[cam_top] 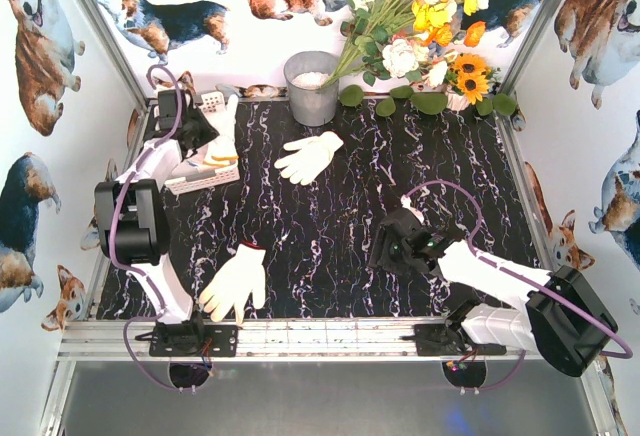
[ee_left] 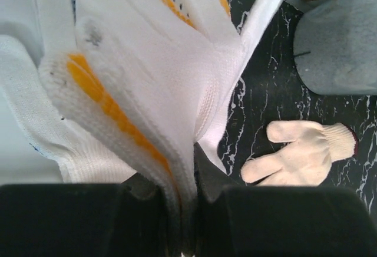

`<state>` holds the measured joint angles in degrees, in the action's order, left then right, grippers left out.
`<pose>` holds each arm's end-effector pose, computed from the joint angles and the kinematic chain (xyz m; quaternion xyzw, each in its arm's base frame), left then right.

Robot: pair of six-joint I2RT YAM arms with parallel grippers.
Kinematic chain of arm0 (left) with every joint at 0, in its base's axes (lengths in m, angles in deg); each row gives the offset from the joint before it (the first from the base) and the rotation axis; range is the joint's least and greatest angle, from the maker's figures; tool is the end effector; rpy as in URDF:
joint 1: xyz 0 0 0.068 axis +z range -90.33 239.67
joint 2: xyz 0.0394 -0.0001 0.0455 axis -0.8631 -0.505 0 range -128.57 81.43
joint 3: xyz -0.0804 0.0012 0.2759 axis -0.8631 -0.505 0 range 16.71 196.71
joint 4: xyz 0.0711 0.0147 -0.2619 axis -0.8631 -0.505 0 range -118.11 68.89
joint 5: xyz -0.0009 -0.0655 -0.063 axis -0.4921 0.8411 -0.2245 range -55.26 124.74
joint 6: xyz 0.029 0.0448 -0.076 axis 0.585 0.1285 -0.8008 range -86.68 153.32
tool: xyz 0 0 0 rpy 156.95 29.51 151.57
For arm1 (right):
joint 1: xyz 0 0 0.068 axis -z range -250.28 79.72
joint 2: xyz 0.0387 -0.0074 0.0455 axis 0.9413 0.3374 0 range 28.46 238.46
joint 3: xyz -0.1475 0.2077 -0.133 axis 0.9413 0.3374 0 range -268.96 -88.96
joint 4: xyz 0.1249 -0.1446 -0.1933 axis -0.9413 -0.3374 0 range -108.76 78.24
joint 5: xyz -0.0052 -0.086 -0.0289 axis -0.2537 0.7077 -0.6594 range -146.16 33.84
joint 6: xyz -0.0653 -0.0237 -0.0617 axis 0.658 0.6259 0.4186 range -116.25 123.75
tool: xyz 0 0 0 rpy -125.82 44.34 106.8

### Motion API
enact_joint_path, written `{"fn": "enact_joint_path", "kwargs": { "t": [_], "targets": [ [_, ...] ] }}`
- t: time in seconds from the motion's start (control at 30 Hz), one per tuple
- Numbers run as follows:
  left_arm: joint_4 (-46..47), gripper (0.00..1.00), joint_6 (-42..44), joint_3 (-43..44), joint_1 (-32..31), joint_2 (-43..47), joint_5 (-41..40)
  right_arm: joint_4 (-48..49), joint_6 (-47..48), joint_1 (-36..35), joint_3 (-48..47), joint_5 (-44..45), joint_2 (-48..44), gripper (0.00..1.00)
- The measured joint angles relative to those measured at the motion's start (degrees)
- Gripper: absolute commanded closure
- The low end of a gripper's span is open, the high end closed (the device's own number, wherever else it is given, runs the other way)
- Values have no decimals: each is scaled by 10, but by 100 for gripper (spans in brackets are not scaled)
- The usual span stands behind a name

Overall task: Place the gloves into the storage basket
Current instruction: Place the glove in the bin.

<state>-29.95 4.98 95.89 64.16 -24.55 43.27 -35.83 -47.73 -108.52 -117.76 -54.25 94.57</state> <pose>0.4791 0.0253 0.2287 -0.2180 0.8606 -0.1588 0.4321 0.1764 0.1355 0.1228 0.1158 0.9619 0.1628 0.1866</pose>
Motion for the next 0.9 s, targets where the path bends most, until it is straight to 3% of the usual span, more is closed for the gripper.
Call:
{"fn": "enact_joint_path", "kwargs": {
  "t": [0.37,0.9],
  "targets": [
    [62,100,-14,-62,14,5,-23,-14,1,0,-7,-4,4,45],
    [80,100,-2,-59,45,-53,-13,-24,1,0,-7,-3,-25,46]
  ]
}}
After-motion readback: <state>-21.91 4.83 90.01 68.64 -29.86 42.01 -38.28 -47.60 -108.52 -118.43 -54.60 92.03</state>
